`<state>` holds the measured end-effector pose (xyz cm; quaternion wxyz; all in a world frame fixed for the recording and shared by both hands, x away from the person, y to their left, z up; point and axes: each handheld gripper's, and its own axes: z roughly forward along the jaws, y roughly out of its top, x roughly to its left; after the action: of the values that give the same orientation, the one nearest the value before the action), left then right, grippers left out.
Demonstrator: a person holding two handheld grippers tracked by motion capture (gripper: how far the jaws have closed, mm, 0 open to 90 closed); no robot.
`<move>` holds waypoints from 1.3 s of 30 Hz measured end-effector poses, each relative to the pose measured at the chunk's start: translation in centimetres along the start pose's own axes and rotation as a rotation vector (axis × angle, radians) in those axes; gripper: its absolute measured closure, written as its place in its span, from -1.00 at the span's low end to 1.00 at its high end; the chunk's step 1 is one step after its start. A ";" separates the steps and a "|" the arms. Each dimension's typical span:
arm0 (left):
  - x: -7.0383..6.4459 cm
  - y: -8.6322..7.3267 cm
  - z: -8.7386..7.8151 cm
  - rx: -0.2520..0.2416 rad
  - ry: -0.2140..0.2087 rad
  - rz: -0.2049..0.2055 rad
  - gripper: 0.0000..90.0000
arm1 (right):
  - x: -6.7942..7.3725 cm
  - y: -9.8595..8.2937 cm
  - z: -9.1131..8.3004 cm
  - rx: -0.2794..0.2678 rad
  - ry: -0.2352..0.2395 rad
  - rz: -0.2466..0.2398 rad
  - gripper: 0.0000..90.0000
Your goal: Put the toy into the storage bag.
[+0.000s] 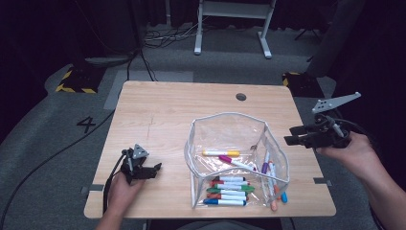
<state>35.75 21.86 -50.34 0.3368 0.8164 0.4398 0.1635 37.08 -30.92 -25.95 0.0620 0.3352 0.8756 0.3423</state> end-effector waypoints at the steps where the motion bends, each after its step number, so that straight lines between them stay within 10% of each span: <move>1: 0.0 0.0 0.0 0.000 0.000 -0.001 -0.52 | -0.2 -0.2 -0.1 0.000 -0.002 0.006 0.16; 15: 0.0 0.0 0.0 0.000 0.000 0.000 -0.52 | -3.8 -6.5 3.8 -0.016 0.040 0.097 0.25; 29: 0.0 0.0 0.0 0.001 0.000 0.002 -0.52 | -4.6 -13.7 11.6 0.147 0.001 0.192 0.17; 39: 0.0 0.0 0.0 0.001 0.000 0.002 -0.52 | -4.3 -15.5 13.6 0.248 -0.047 0.201 0.31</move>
<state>35.75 21.87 -50.33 0.3362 0.8170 0.4391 0.1635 36.55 -34.47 -46.71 0.0059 0.4342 0.8714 0.2284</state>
